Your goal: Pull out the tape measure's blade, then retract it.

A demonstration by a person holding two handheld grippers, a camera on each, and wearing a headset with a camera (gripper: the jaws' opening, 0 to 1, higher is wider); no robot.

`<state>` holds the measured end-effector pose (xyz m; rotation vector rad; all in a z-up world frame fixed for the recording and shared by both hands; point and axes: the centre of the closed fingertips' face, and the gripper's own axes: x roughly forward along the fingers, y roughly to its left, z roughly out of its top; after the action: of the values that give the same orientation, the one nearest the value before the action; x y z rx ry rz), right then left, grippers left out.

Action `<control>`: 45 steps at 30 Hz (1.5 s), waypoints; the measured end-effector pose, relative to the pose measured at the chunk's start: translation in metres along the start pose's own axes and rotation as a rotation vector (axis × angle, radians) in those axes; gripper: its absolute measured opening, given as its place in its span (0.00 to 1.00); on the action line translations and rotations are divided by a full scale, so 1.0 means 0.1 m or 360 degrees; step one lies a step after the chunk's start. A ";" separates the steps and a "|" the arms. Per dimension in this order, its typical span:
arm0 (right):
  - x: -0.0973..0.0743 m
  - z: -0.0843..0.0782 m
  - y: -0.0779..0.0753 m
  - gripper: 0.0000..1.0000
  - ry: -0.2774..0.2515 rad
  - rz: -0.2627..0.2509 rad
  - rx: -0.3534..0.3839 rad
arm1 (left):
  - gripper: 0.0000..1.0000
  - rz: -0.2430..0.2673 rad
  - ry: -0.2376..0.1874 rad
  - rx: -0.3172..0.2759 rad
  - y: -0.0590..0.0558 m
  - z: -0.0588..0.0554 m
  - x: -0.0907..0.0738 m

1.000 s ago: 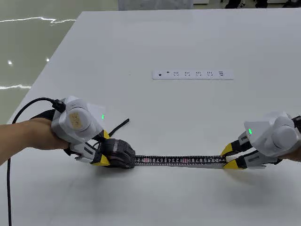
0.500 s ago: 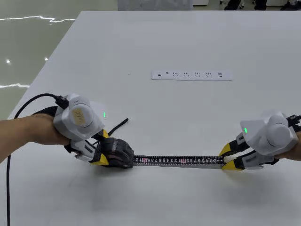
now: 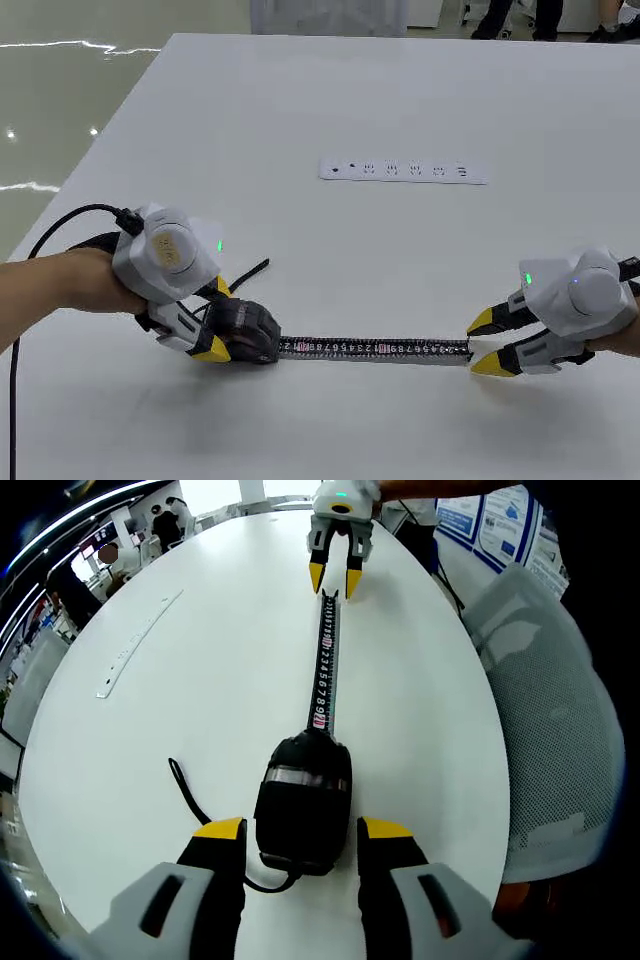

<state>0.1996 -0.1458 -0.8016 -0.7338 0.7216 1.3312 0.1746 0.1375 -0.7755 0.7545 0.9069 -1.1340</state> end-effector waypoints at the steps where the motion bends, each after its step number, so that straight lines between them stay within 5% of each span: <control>1: -0.01 0.01 0.01 0.26 -0.0009 -0.0001 0.0018 | 0.42 0.0007 -0.0006 -0.0014 0.00 0.00 -0.01; 17: -0.10 -0.05 0.04 0.37 -0.0014 -0.0165 0.0265 | 0.53 0.0035 -0.0151 -0.0363 -0.18 -0.15 -0.10; 28: -0.16 -0.05 0.14 0.47 -0.0050 -0.0241 0.0384 | 0.64 0.0127 -0.0237 -0.0568 -0.29 -0.22 -0.13; 38: -0.21 -0.09 0.31 0.54 -0.0084 -0.0298 0.0457 | 0.68 0.0226 -0.0290 -0.0670 -0.46 -0.21 -0.18; 45: -0.30 0.03 0.44 0.58 -0.0136 -0.0353 0.0456 | 0.71 0.0298 -0.0353 -0.0728 -0.58 -0.17 -0.26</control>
<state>0.1534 -0.1570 -0.7776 -0.5071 0.7218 1.0253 0.1108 0.1478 -0.7630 0.3229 0.8456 -0.7856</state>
